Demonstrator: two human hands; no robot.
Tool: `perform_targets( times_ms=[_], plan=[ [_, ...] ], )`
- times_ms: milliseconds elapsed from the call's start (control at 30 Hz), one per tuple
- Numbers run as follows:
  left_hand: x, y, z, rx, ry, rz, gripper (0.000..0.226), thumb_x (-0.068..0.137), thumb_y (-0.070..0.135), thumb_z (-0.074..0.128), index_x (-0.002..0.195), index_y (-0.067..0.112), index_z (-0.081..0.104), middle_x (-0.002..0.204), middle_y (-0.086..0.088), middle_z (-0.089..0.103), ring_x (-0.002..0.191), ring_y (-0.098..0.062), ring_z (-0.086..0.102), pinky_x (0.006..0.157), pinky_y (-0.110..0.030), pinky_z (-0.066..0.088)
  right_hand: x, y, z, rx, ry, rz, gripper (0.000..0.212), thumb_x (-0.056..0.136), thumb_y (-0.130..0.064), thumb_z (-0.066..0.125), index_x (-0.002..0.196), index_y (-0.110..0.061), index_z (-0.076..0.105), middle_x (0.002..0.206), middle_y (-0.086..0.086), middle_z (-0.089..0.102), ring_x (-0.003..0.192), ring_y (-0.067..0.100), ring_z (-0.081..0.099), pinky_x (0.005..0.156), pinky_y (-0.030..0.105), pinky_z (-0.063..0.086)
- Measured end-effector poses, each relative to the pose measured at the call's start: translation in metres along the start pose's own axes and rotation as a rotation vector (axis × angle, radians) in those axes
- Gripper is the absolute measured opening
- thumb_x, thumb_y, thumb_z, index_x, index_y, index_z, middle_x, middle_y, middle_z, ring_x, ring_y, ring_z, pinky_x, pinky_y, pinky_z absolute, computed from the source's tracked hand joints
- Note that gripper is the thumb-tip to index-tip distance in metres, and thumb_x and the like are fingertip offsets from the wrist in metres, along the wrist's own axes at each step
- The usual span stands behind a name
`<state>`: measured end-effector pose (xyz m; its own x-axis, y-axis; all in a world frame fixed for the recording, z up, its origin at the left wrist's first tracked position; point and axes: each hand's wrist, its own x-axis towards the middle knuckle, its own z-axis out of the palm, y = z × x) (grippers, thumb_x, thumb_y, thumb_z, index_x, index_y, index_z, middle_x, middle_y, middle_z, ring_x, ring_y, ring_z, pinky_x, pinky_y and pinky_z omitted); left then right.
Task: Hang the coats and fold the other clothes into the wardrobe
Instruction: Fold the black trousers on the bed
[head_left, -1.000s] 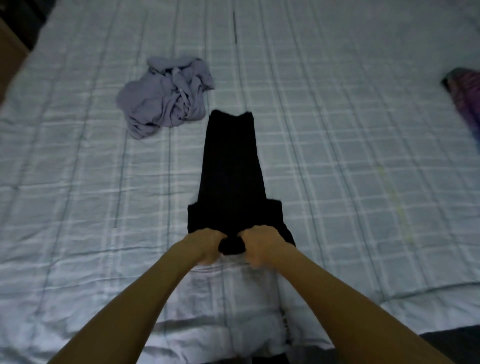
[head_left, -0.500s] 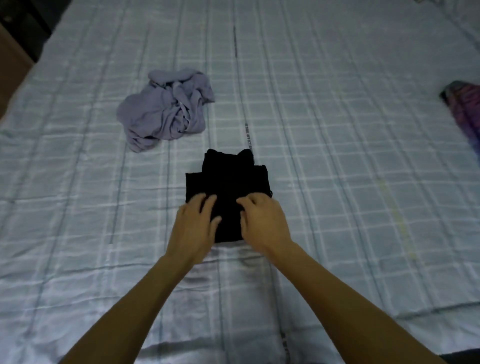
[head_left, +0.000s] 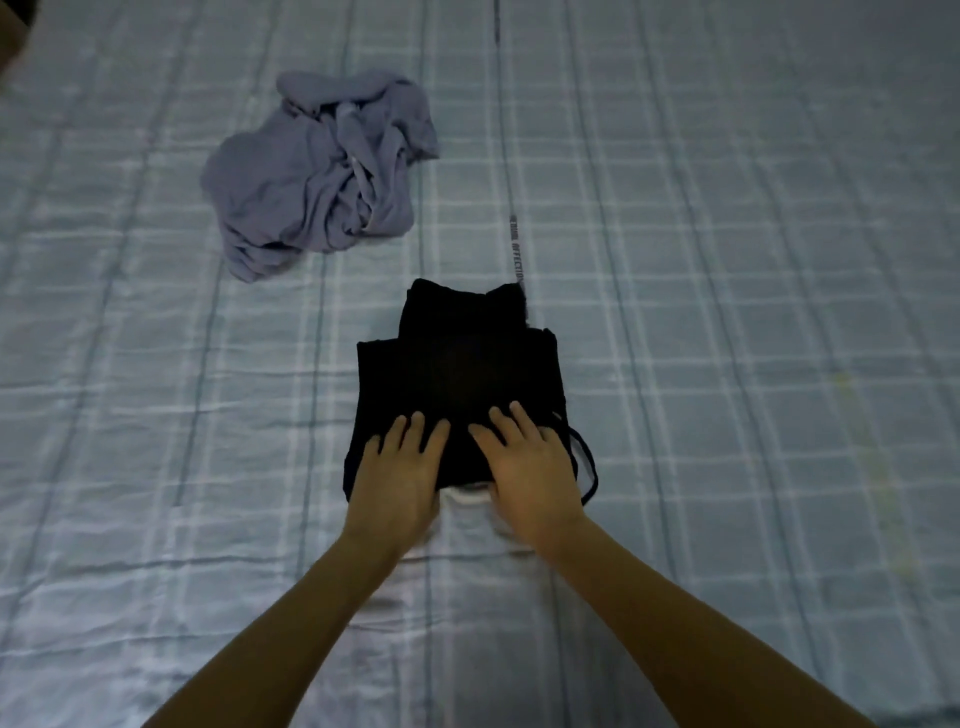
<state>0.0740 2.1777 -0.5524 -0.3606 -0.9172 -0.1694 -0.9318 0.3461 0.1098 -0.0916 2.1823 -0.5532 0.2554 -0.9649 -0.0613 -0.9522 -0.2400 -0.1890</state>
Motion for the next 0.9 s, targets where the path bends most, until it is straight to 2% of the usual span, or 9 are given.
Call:
perform_targets(
  times_ms=[133,300,400,500,567,633,700,767,900],
  plan=[
    [0.03,-0.011,-0.045,-0.115,0.125,0.043,0.058,0.06,0.013,0.069,0.118,0.007,0.062,0.089,-0.016,0.069,0.075,-0.035,0.065,0.069,-0.042,0.05,0.026,0.003,-0.029,0.083,0.198,0.007,0.055,0.06,-0.008,0.08,0.113,-0.014,0.067,0.108,0.012,0.069,0.101,0.031,0.064,0.079,0.041,0.051],
    [0.049,-0.009,-0.079,-0.108,0.335,0.01,0.068,0.06,-0.001,0.071,0.126,0.006,0.056,0.115,-0.016,0.064,0.105,-0.037,0.06,0.09,-0.053,0.047,0.054,0.002,-0.06,0.099,0.4,0.026,0.056,0.068,-0.004,0.07,0.122,-0.015,0.061,0.124,0.011,0.061,0.117,0.032,0.055,0.097,0.05,0.04],
    [0.031,-0.015,-0.044,-0.058,0.1,0.029,0.079,0.067,0.022,0.074,0.139,0.011,0.042,0.136,-0.02,0.05,0.123,-0.038,0.05,0.098,-0.058,0.039,0.043,0.006,-0.049,-0.038,0.126,-0.004,0.071,0.064,-0.014,0.077,0.131,-0.017,0.054,0.137,0.014,0.05,0.131,0.035,0.041,0.108,0.054,0.026],
    [0.005,-0.019,-0.004,0.017,-0.14,0.065,0.08,0.082,0.067,0.037,0.144,0.018,0.033,0.149,-0.017,0.03,0.136,-0.034,0.037,0.105,-0.057,0.028,0.015,0.014,-0.023,-0.084,-0.252,-0.019,0.079,0.074,-0.039,0.062,0.145,-0.021,0.032,0.155,0.015,0.022,0.144,0.035,0.014,0.114,0.059,0.006],
    [0.005,-0.017,-0.001,-0.055,-0.12,0.035,0.078,0.087,0.071,0.02,0.143,0.02,0.037,0.151,-0.014,0.028,0.141,-0.03,0.026,0.112,-0.052,0.017,0.007,0.02,-0.016,-0.01,-0.217,-0.016,0.073,0.071,-0.043,0.048,0.141,-0.021,0.041,0.152,0.015,0.03,0.142,0.035,0.021,0.112,0.061,0.012],
    [0.017,-0.012,-0.011,-0.133,0.031,-0.005,0.067,0.093,0.059,0.019,0.135,0.016,0.049,0.145,-0.018,0.04,0.139,-0.031,0.031,0.114,-0.05,0.017,0.014,0.02,-0.019,0.116,-0.075,0.02,0.064,0.07,-0.039,0.039,0.129,-0.02,0.056,0.143,0.015,0.043,0.137,0.034,0.032,0.114,0.057,0.014],
    [0.033,-0.007,-0.016,-0.171,0.119,-0.075,0.06,0.096,0.049,0.023,0.139,0.014,0.044,0.147,-0.019,0.037,0.14,-0.032,0.027,0.114,-0.051,0.017,0.029,0.013,-0.027,0.225,0.068,0.034,0.053,0.077,-0.033,0.04,0.123,-0.016,0.061,0.138,0.016,0.049,0.133,0.033,0.037,0.115,0.052,0.017],
    [0.045,-0.004,-0.013,-0.189,0.088,-0.139,0.063,0.095,0.049,0.018,0.148,0.016,0.027,0.154,-0.018,0.021,0.144,-0.031,0.015,0.114,-0.052,0.012,0.045,0.005,-0.026,0.217,0.122,-0.006,0.05,0.087,-0.033,0.042,0.132,-0.014,0.053,0.144,0.017,0.042,0.138,0.031,0.031,0.115,0.049,0.019],
    [0.066,-0.009,0.01,-0.12,0.042,-0.174,0.063,0.095,0.047,0.008,0.15,0.018,0.003,0.158,-0.012,0.003,0.145,-0.023,-0.006,0.114,-0.051,0.0,0.065,0.015,0.003,0.085,-0.027,-0.022,0.059,0.097,-0.046,0.021,0.149,-0.02,0.022,0.158,0.013,0.01,0.146,0.025,0.002,0.118,0.046,0.004]
  ],
)
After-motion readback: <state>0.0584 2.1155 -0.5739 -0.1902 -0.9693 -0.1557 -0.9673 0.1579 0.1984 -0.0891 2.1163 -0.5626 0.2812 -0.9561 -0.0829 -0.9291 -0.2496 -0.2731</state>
